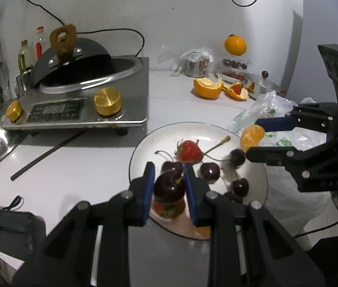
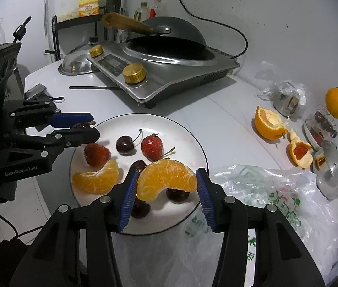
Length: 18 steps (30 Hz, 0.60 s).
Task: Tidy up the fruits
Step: 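Lower the orange segment and cherry onto the plate and open both tools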
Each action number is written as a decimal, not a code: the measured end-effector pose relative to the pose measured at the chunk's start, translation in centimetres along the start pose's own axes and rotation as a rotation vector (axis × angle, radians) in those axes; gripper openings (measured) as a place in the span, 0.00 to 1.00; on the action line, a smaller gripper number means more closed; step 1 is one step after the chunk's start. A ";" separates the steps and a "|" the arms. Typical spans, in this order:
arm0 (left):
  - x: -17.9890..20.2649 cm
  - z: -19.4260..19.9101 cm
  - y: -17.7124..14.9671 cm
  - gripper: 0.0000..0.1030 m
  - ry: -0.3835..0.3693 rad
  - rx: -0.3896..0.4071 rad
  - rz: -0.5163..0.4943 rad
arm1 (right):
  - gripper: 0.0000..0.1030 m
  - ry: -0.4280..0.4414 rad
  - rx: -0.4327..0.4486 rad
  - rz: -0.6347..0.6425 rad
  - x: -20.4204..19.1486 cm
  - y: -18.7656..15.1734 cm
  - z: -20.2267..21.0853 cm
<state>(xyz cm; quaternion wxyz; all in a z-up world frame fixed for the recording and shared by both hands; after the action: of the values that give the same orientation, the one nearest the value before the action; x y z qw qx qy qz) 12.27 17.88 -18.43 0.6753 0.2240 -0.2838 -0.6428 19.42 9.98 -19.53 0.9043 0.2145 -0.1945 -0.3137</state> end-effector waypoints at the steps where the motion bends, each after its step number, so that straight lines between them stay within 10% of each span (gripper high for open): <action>1: -0.2 -0.4 0.0 0.24 0.000 -0.004 0.005 | 0.50 0.001 -0.002 -0.002 0.1 0.1 -0.3; 18: -1.2 -3.8 1.3 0.24 0.013 -0.040 0.023 | 0.50 0.041 -0.035 -0.023 1.6 1.8 -5.1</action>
<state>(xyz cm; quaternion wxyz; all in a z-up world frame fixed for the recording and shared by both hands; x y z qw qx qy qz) 15.81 18.95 -20.47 0.6890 0.2115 -0.2692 -0.6388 23.94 11.63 -22.49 0.9080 0.2070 -0.1679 -0.3232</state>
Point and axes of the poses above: each gripper's, at about its wrist camera, not at the fingertips, and z roughly against the way its jaws point, x to its right, y to its top, the point moved 2 cm from there along -z, roughly the way its jaws point, and after that the axes turned 10 degrees about -x, right-handed, at the moved point
